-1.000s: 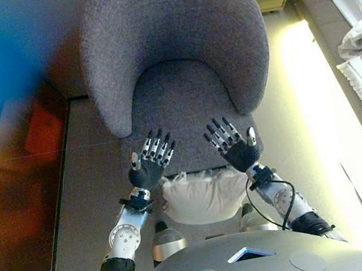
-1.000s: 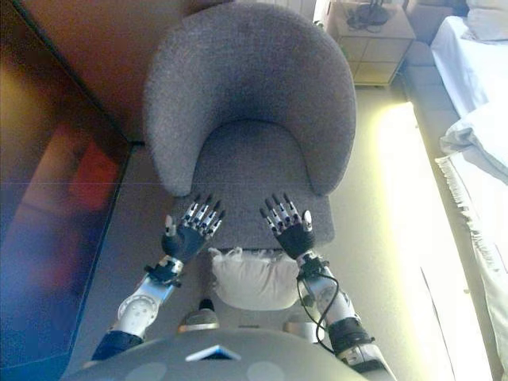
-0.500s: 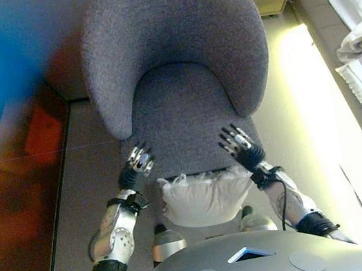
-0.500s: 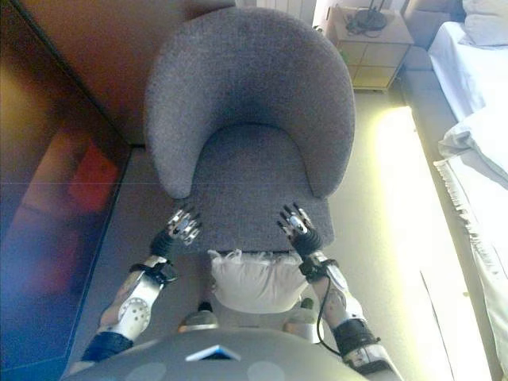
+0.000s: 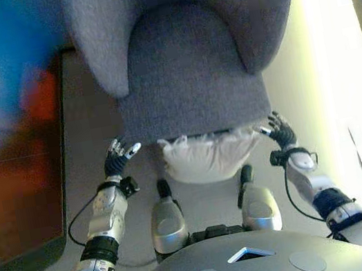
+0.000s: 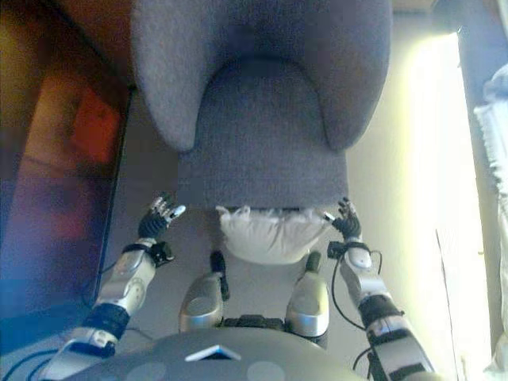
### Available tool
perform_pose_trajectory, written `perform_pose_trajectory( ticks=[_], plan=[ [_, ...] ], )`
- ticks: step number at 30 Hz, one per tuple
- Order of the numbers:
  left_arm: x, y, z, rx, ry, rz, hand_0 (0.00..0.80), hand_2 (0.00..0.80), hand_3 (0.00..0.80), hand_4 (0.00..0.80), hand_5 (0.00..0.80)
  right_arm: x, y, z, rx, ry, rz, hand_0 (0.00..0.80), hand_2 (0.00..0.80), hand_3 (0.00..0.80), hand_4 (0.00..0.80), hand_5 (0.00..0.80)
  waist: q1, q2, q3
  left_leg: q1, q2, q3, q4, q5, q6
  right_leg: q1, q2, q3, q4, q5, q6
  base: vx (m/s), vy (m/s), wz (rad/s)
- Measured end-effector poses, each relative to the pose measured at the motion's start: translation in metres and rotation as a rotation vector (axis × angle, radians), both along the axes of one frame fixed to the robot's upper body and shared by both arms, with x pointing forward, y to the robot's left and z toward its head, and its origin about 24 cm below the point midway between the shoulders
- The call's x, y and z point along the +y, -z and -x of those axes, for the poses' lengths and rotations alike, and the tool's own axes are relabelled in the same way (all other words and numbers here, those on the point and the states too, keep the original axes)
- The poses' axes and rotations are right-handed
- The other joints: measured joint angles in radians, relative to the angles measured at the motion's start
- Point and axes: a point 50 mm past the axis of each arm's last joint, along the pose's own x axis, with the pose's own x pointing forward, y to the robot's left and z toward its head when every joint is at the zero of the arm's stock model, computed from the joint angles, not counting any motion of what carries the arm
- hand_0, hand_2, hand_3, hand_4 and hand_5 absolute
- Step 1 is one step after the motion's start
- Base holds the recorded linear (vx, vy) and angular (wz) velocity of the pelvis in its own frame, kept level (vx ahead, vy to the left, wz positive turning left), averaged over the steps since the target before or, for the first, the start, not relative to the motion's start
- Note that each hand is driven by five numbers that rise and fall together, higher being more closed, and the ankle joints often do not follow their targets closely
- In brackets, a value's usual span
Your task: Pick up the cushion and take it to the sofa
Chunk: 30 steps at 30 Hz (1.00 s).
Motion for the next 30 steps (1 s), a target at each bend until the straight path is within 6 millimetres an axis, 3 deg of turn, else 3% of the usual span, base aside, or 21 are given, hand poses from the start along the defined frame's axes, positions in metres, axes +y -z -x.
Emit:
perform_pose_trajectory(
  ticks=[6,12,17,24,30],
  plan=[
    [-0.005,-0.021,-0.038,-0.064,0.007,-0.032,0.0,0.0,0.0,0.0,0.0,-0.008,-0.019,-0.033,-0.03,0.084,0.044,0.0,0.0,0.0,0.0,0.0,-0.001,0.001,0.113,-0.239,-0.002,-0.036,0.206,-0.055,0.023,-0.246,-0.03,0.055,0.205,-0.048,-0.001,-0.189,0.008,0.0],
    [-0.013,-0.041,-0.063,-0.132,0.025,-0.064,0.0,0.0,0.0,0.0,0.0,-0.024,-0.036,-0.054,-0.051,0.207,0.022,0.0,0.0,0.0,0.0,0.0,-0.004,0.008,0.164,-0.43,-0.006,-0.07,0.346,-0.084,0.035,-0.434,-0.035,0.098,0.323,-0.056,-0.008,-0.138,0.024,-0.05],
    [-0.015,-0.052,-0.074,-0.165,0.02,-0.071,0.0,0.0,0.0,0.0,0.0,-0.032,-0.042,-0.058,-0.053,0.242,0.0,0.0,0.0,0.0,0.0,0.0,-0.005,0.008,0.171,-0.544,-0.002,-0.09,0.453,-0.116,0.042,-0.544,-0.033,0.126,0.408,-0.07,-0.005,-0.083,-0.012,-0.05],
    [-0.013,-0.059,-0.082,-0.165,0.029,-0.076,0.0,0.0,0.0,0.0,0.0,-0.035,-0.052,-0.066,-0.062,0.14,-0.065,0.0,0.0,0.0,0.0,0.0,-0.006,0.006,0.173,-0.703,0.004,-0.126,0.637,-0.174,0.04,-0.71,-0.043,0.166,0.602,-0.135,-0.009,0.015,-0.02,-0.01],
    [-0.013,-0.08,-0.098,-0.187,0.087,-0.101,0.0,0.0,0.0,0.0,0.0,-0.035,-0.082,-0.086,-0.151,0.024,-0.075,0.0,0.0,0.0,0.0,0.0,-0.009,0.002,0.178,-0.841,0.007,-0.154,0.77,-0.202,0.039,-0.852,-0.043,0.201,0.744,-0.168,-0.012,0.0,0.0,0.0]
  ],
)
